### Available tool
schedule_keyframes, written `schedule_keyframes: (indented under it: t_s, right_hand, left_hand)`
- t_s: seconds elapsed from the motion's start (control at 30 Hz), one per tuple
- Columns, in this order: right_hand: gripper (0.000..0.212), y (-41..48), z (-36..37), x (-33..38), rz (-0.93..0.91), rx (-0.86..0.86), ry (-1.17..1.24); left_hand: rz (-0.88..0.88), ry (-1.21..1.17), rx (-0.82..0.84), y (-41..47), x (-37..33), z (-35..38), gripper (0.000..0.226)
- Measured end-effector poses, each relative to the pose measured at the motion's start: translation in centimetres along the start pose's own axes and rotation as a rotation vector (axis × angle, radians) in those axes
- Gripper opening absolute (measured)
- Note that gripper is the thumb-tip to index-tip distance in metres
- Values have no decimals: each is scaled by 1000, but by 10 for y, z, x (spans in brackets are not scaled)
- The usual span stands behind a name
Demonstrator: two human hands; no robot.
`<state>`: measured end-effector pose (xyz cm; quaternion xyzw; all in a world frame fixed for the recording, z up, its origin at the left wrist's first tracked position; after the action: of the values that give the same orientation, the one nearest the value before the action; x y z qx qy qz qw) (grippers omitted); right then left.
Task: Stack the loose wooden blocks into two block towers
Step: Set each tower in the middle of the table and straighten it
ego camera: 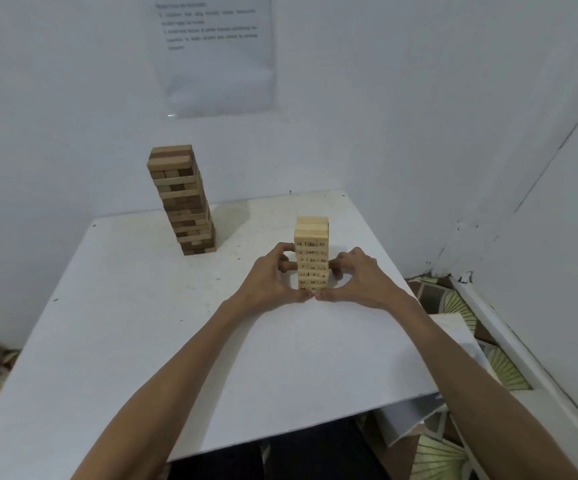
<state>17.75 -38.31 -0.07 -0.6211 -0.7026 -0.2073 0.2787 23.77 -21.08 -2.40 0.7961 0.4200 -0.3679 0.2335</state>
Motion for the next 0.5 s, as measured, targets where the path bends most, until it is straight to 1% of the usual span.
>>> schedule_keyframes:
  t_s: [0.3, 0.47, 0.5]
  right_hand:
    - [43, 57, 11, 10, -83, 35, 0]
    - [37, 96, 19, 3, -126, 47, 4]
    - [40, 104, 21, 1, -135, 45, -10]
  left_hand:
    - [-31, -13, -52, 19, 28, -33, 82]
    - [-52, -20, -90, 31, 41, -49, 78]
    - [-55, -23, -93, 34, 44, -52, 78]
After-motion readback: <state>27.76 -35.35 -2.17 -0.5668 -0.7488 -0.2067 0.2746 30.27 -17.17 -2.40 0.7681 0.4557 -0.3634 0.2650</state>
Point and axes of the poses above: each hand's wrist, its own y-axis towards the middle knuckle, its own z-axis out of the palm, x = y × z, the point moved 8 cm from there along y, towards the middle knuckle, and after that the axes turned 4 degrees about x, right-handed, at the moved point
